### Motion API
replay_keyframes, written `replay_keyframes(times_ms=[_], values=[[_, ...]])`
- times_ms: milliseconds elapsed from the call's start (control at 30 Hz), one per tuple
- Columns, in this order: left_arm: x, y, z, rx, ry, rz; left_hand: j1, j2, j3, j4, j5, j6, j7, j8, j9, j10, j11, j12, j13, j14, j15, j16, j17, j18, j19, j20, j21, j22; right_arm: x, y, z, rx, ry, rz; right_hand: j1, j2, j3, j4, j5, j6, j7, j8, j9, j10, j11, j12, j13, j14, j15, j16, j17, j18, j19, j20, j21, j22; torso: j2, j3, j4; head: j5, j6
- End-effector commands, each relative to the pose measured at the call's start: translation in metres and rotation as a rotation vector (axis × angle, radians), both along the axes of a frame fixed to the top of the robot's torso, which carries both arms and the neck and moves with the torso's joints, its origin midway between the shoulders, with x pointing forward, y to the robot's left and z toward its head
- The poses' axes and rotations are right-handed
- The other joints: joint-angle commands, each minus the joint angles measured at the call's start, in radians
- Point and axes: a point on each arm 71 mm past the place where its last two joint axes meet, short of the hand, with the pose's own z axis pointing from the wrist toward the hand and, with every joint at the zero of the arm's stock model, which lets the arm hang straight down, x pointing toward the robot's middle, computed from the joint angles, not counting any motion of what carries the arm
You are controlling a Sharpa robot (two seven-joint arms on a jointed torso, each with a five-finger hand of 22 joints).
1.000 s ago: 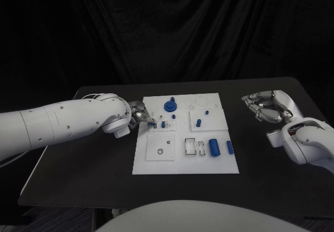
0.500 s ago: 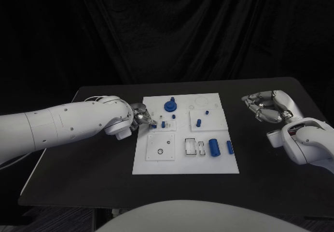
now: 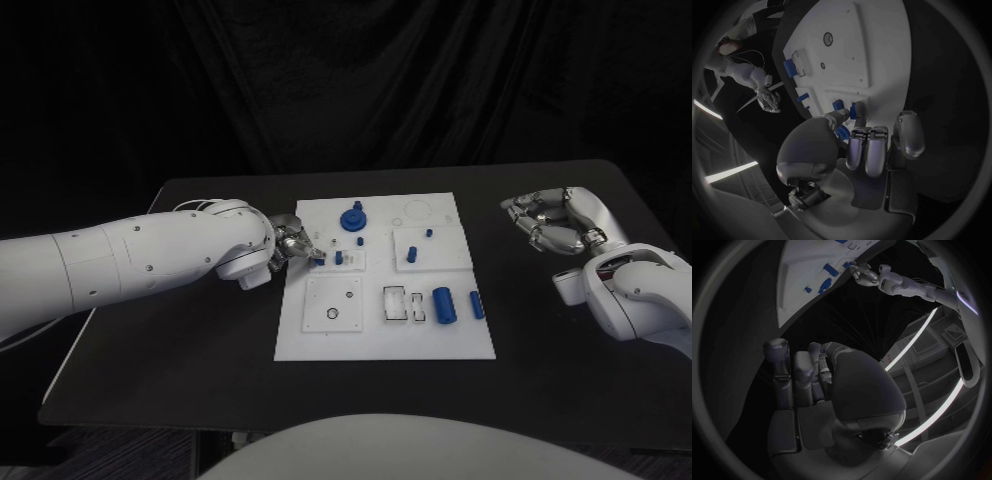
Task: Assemble the parts on the task board
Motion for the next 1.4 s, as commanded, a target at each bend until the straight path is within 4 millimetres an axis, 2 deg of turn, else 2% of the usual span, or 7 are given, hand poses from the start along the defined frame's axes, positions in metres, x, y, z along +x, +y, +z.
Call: replay_keyframes(times_ms=[33, 500, 733, 1000, 1100, 1167, 1400], values=[[-0.001, -0.001, -0.002, 0.02, 0.004, -0.02, -0.018, 0.0, -0.025, 0.012, -0.026, -0.003, 0.008, -0.008, -0.006, 0.104, -0.001, 0.003, 0.263, 0.105, -0.004, 0.001, 0.26, 0.005, -0.006, 0.001, -0.006, -0.001, 0.0, 0.0, -0.002, -0.006, 0.016, -0.002, 0.011, -0.001, 0.003, -0.001, 0.005, 0.002, 0.007, 0.004, 0.001, -0.002, 0.003, 0.004, -0.001, -0.001, 0.0, -0.002, 0.0, 0.007, 0.0, -0.001, -0.007, 0.001, 0.0, -0.0004, 0.0003, 0.0, 0.0], [-0.002, -0.001, -0.003, 0.032, 0.018, -0.026, -0.1, -0.009, -0.21, 0.122, -0.137, -0.003, 0.021, -0.055, -0.057, 0.095, 0.011, -0.004, 0.257, 0.104, 0.006, 0.0, 0.258, 0.006, -0.006, 0.01, -0.018, 0.001, -0.001, 0.0, -0.003, -0.011, 0.026, 0.0, 0.012, -0.001, 0.003, -0.003, 0.007, 0.003, 0.007, 0.005, 0.002, -0.002, 0.003, 0.004, -0.001, -0.001, 0.0, -0.002, -0.001, 0.007, -0.001, -0.001, -0.008, 0.001, 0.0, -0.0002, 0.0007, 0.001, 0.0], [-0.001, 0.0, -0.004, 0.035, 0.02, -0.024, -0.152, 0.014, -0.314, 0.145, -0.187, 0.003, 0.025, -0.068, -0.076, 0.093, 0.015, -0.007, 0.256, 0.103, 0.009, 0.0, 0.257, 0.007, -0.006, 0.014, -0.025, 0.004, -0.001, 0.0, -0.003, -0.013, 0.03, 0.001, 0.012, -0.001, 0.004, -0.003, 0.007, 0.004, 0.007, 0.005, 0.002, -0.002, 0.003, 0.005, -0.001, -0.001, 0.0, -0.002, -0.002, 0.007, -0.001, -0.001, -0.009, 0.001, 0.0, -0.0002, 0.0007, 0.001, 0.0], [0.001, 0.002, 0.001, -0.008, -0.057, -0.017, -0.204, 0.059, -0.381, 0.148, -0.186, 0.01, 0.024, -0.064, -0.075, 0.096, 0.015, -0.004, 0.258, 0.105, 0.011, 0.002, 0.263, 0.006, -0.001, 0.015, -0.022, 0.013, -0.001, 0.0, -0.004, -0.014, 0.031, 0.002, 0.012, -0.001, 0.004, -0.003, 0.007, 0.004, 0.007, 0.005, 0.002, -0.002, 0.003, 0.005, -0.001, -0.001, 0.0, -0.002, -0.002, 0.007, -0.001, -0.001, -0.009, 0.001, 0.0, -0.0002, 0.0005, 0.003, 0.0], [0.003, 0.002, 0.009, -0.038, -0.18, -0.026, -0.196, 0.076, -0.413, 0.146, -0.171, 0.016, 0.018, -0.038, -0.037, 0.104, 0.01, 0.003, 0.263, 0.106, 0.006, 0.003, 0.263, 0.001, 0.015, 0.012, -0.004, 0.032, -0.001, -0.001, -0.003, -0.014, 0.03, 0.002, 0.013, -0.002, 0.004, -0.004, 0.008, 0.005, 0.007, 0.006, 0.002, -0.001, 0.003, 0.005, -0.002, -0.001, 0.0, -0.003, -0.002, 0.007, -0.001, -0.001, -0.01, 0.001, 0.001, -0.0003, 0.0004, 0.001, 0.0], [0.003, 0.002, 0.014, -0.056, -0.25, -0.032, -0.164, 0.078, -0.431, 0.145, -0.15, 0.018, 0.012, -0.013, -0.002, 0.104, 0.005, 0.003, 0.263, 0.106, 0.002, 0.003, 0.263, -0.002, 0.026, 0.008, 0.009, 0.046, -0.001, -0.001, -0.003, -0.015, 0.029, 0.001, 0.013, -0.002, 0.004, -0.004, 0.008, 0.005, 0.007, 0.006, 0.002, -0.001, 0.003, 0.005, -0.002, -0.001, 0.0, -0.003, -0.002, 0.007, -0.001, -0.001, -0.01, 0.001, 0.001, -0.0004, 0.0004, 0.001, 0.0], [0.0, 0.008, 0.029, -0.084, -0.366, -0.032, -0.117, 0.08, -0.452, 0.144, -0.111, 0.016, 0.006, 0.012, 0.035, 0.104, -0.001, 0.003, 0.263, 0.106, -0.003, 0.003, 0.263, -0.005, 0.035, 0.003, 0.018, 0.058, -0.001, -0.001, -0.003, -0.016, 0.03, -0.001, 0.013, -0.002, 0.004, -0.004, 0.008, 0.005, 0.007, 0.006, 0.002, -0.001, 0.003, 0.005, -0.002, -0.001, 0.0, -0.003, -0.002, 0.007, -0.001, -0.001, -0.01, 0.001, 0.001, -0.0019, 0.0008, 0.004, 0.0]])
